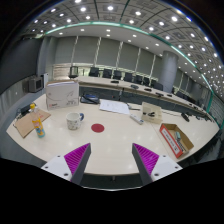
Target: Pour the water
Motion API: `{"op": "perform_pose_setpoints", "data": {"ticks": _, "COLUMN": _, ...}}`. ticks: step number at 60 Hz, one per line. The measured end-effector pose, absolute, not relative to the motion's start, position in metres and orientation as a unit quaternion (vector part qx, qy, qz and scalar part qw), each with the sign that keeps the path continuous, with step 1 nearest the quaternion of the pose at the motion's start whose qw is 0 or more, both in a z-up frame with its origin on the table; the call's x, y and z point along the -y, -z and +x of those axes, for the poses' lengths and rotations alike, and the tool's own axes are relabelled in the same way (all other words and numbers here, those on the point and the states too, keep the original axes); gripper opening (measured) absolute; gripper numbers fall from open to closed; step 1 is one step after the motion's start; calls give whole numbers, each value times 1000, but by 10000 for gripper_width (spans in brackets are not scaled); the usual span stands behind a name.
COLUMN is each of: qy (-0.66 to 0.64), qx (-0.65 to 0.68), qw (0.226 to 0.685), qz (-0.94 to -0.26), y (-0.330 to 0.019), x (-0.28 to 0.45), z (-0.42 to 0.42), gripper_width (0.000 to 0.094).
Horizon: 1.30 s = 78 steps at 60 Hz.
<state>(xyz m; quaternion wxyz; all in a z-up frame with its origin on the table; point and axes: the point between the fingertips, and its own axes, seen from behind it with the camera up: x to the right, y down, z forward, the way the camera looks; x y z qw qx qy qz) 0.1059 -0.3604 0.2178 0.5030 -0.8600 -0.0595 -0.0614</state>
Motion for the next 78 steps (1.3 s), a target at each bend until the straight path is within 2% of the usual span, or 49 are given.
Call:
{"op": "perform_pose_setpoints", "data": {"ticks": 11, "qy": 23, "qx": 94, "qw": 488, "qz": -867, "y": -195, "x": 368, "z": 43, "gripper_width": 854}}
{"op": "perform_pose_setpoints", "data": {"ticks": 28, "qy": -64, "qx": 127, "qw": 480, "qz": -866, "y": -122, "x": 355, "z": -161, "gripper_width": 861}}
{"op": "perform_pose_setpoints", "data": {"ticks": 40, "qy": -91, "qx": 129, "qw": 505, "qz": -849, "y": -87, "x": 296, "z": -286, "gripper_width": 859}}
{"op": "perform_pose_setpoints", "data": {"ticks": 49, "qy": -79, "qx": 98, "qw": 528, "qz": -840, "y": -71, "x": 235, "z": -327, "gripper_width": 847}}
{"op": "perform_pose_setpoints", "data": {"ticks": 55, "qy": -53, "qx": 83, "qw": 544, "qz": -833, "y": -68, "x": 204, "z": -331, "gripper_width": 729}}
{"op": "perform_pose_setpoints", "data": {"ticks": 60, "qy": -37, "qx": 76, "qw": 555, "qz": -827, "y": -69, "x": 188, "z": -329, "gripper_width": 529}}
{"op": "perform_pose_setpoints", "data": {"ticks": 72, "qy": -42, "qx": 85, "qw": 554, "qz": -827, "y": -71, "x": 181, "z": -333, "gripper_width": 425}}
{"op": "perform_pose_setpoints", "data": {"ticks": 78, "qy": -49, "qx": 80, "qw": 554, "qz": -827, "y": -85, "x": 176, "z": -334, "gripper_width": 409}}
